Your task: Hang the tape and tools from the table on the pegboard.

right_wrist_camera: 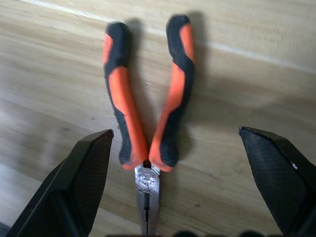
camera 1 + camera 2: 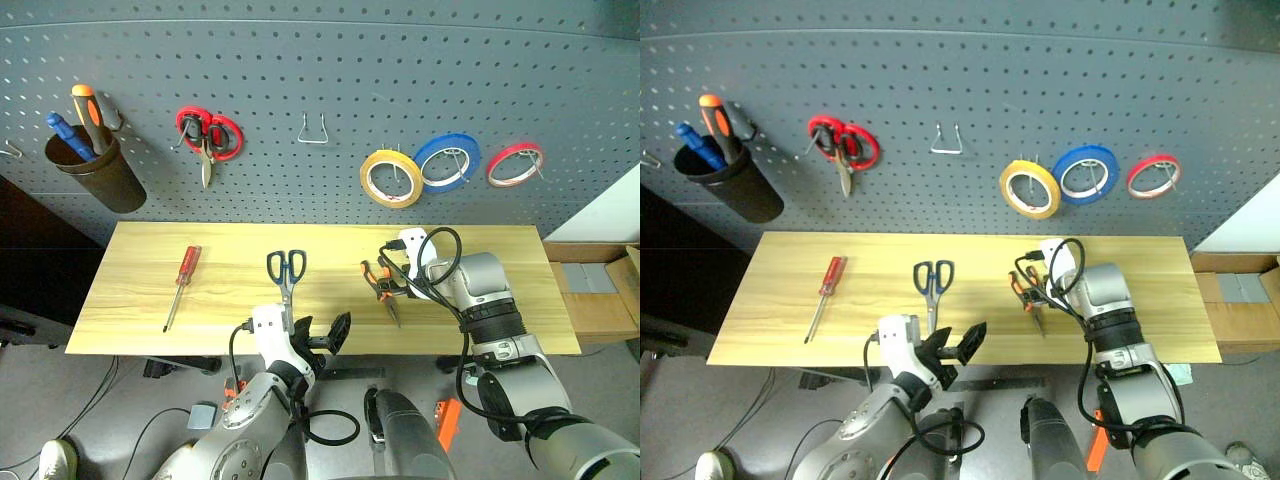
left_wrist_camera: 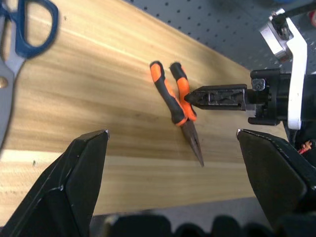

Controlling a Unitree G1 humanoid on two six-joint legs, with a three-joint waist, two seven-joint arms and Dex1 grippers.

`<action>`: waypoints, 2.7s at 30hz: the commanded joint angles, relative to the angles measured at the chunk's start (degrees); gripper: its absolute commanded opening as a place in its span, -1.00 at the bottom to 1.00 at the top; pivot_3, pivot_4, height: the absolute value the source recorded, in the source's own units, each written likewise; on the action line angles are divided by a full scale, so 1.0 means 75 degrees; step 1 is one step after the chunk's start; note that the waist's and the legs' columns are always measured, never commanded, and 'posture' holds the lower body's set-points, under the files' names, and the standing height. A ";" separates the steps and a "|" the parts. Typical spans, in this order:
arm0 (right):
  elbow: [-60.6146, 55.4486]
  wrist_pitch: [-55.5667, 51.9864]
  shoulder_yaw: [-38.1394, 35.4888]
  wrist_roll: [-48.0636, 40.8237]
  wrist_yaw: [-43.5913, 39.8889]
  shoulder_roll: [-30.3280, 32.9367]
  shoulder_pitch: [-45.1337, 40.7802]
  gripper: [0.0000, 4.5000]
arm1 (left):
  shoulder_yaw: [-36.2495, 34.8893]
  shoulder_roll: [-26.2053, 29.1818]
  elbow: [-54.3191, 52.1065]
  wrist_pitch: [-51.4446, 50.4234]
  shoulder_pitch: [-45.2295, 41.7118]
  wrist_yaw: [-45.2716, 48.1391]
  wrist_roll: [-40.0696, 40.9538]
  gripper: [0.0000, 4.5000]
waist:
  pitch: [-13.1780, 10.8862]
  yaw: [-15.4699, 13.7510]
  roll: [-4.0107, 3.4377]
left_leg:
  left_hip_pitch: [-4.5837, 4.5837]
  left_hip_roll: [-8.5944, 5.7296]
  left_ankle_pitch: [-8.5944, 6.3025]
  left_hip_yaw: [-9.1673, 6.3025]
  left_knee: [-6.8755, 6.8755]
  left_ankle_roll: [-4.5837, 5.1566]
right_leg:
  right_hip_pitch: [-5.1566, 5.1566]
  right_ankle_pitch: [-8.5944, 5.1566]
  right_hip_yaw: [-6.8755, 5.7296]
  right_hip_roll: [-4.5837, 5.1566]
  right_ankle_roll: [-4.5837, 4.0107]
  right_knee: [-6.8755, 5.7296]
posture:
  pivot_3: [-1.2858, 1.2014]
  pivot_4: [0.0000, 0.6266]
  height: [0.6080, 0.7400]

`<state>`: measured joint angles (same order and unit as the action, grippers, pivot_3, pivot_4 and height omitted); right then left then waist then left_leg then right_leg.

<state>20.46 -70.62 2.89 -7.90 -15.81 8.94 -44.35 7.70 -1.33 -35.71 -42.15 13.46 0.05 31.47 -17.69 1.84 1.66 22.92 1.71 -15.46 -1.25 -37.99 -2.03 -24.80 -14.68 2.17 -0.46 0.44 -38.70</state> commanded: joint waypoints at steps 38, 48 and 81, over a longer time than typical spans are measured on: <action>0.0859 0.0998 0.0708 0.0389 -0.0130 -0.0138 -0.0078 0.16 | -0.0636 0.0065 -0.0460 -0.0987 0.0228 -0.0249 0.1216 1.00 | -0.0120 -0.0022 0.0005 | 0.0031 -0.0002 0.0001 0.0008 0.0005 -0.0005 | -0.0056 -0.0019 0.0003 0.0039 0.0055 -0.0016 | 0.11 0.07 1.00; 0.0474 0.1274 0.0977 0.0470 -0.0384 0.0080 0.0089 -0.18 | -0.0803 0.0325 -0.0384 -0.0881 -0.0008 -0.0136 0.1109 1.00 | -0.0120 -0.0027 0.0005 | 0.0032 -0.0002 0.0002 0.0008 0.0005 -0.0008 | -0.0057 -0.0018 0.0002 0.0040 0.0056 -0.0013 | 0.12 0.00 1.00; -0.2917 0.4453 0.0061 -0.1192 -0.0880 -0.1042 0.0340 -0.18 | -0.1514 0.1487 -0.0640 0.4173 -0.0665 0.1195 -0.1502 1.00 | 0.0963 -0.0237 0.0072 | -0.0008 -0.0014 0.0035 0.0029 -0.0023 -0.0046 | -0.0007 0.0020 -0.0025 -0.0041 0.0019 -0.0026 | 0.12 -0.79 1.00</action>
<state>-3.10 -43.05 5.16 -17.65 -23.77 1.93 -39.17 -2.61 9.90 -40.92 -12.07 10.14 9.74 21.14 -10.47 0.06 2.19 22.85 1.62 -15.11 -0.97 -38.14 -2.25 -24.86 -14.44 1.99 -0.81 0.59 -38.89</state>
